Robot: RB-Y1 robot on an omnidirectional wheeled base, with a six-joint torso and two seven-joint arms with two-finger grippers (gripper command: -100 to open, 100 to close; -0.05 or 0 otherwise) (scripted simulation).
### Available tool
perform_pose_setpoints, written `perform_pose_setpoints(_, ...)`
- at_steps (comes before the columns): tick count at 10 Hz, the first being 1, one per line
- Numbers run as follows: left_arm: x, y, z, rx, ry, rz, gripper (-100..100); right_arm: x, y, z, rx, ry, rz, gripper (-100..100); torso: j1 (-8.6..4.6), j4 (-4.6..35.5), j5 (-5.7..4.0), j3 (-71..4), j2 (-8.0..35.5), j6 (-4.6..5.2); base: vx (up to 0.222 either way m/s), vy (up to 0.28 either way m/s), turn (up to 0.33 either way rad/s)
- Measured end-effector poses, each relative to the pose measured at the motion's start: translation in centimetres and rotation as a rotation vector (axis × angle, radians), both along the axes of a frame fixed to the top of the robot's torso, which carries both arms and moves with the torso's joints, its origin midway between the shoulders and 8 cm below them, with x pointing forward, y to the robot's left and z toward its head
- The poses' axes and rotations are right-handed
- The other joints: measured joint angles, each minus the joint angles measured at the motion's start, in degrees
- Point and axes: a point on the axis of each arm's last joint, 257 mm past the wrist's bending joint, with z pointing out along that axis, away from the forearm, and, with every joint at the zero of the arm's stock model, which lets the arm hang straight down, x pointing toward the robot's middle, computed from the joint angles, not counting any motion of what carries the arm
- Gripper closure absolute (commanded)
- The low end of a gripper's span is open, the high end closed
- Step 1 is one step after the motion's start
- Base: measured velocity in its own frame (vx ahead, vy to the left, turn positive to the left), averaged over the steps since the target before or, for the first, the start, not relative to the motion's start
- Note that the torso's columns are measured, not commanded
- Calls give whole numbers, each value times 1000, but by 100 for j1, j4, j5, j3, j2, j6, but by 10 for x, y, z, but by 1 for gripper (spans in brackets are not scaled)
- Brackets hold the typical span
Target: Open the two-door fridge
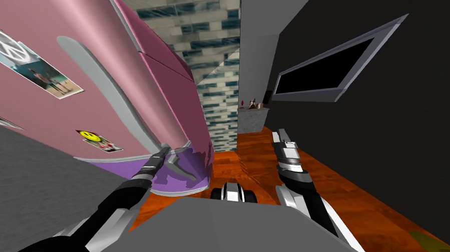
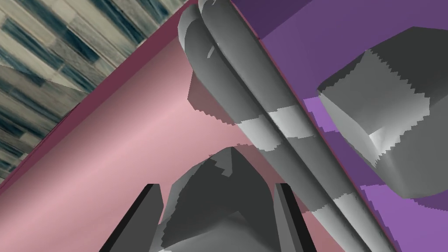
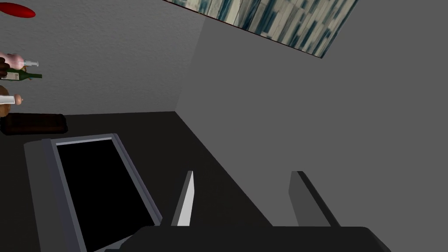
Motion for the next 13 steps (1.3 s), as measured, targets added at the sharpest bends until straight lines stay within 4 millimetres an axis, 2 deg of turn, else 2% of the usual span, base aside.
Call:
perform_pose_setpoints(3, 2, -13, -2, -6, 3, -48, 100, 0, 0, 0, 0, 0, 0, 0, 34, 19, -23, -35, -31, -50, -291, 96, -77)
perform_pose_setpoints(10, -1, -43, 2, -8, 8, -182, 100, 0, 0, 0, 0, 0, 0, 0, 26, 29, -41, -38, -19, -34, -327, 145, -108)
perform_pose_setpoints(13, -1, -48, 1, -8, 10, -207, 100, 0, 0, 0, 0, 1, 0, 0, -72, -17, -39, -77, -108, 2, -195, 73, -30)
